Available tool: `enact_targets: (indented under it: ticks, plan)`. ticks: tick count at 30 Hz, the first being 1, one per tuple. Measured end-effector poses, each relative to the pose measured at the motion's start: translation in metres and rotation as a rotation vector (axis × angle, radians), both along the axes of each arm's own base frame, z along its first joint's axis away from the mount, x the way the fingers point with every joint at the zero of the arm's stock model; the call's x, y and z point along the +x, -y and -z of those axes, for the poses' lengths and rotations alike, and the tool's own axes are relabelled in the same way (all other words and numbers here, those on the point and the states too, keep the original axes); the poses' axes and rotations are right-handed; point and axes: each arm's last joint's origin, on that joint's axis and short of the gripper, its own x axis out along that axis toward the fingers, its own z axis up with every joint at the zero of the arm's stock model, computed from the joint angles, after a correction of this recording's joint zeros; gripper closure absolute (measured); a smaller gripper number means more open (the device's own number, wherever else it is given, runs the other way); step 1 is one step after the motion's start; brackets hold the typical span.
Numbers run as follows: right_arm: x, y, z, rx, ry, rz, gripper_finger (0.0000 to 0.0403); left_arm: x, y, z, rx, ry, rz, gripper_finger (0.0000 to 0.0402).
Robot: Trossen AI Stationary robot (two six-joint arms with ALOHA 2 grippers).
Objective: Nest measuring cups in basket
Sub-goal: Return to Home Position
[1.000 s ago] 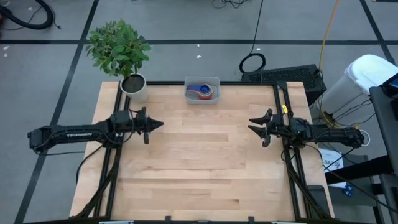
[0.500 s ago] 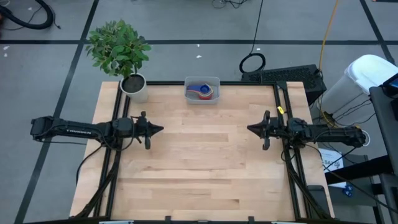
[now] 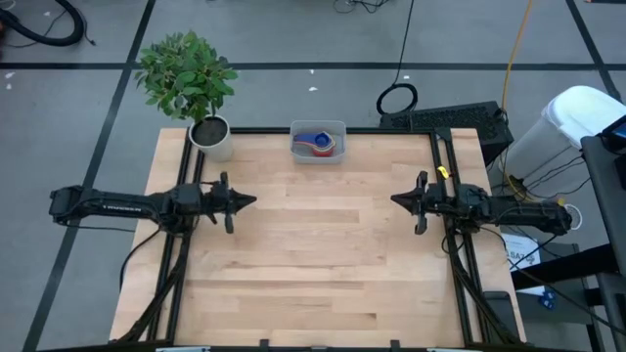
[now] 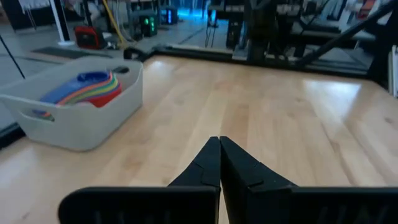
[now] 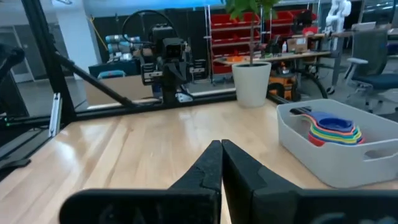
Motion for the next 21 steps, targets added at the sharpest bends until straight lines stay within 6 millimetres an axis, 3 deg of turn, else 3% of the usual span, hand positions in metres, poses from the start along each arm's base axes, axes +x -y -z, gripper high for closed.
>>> enact_targets:
  ticks: [15, 21]
  plan:
    - [-0.001, 0.000, -0.008, -0.008, 0.082, -0.039, 0.0403, -0.015, 0.002, -0.023, 0.027, 0.227, 0.020, 0.0400]
    - [-0.002, -0.001, -0.002, -0.013, 0.009, -0.061, 0.0403, -0.029, 0.003, -0.019, -0.010, 0.220, 0.024, 0.0400]
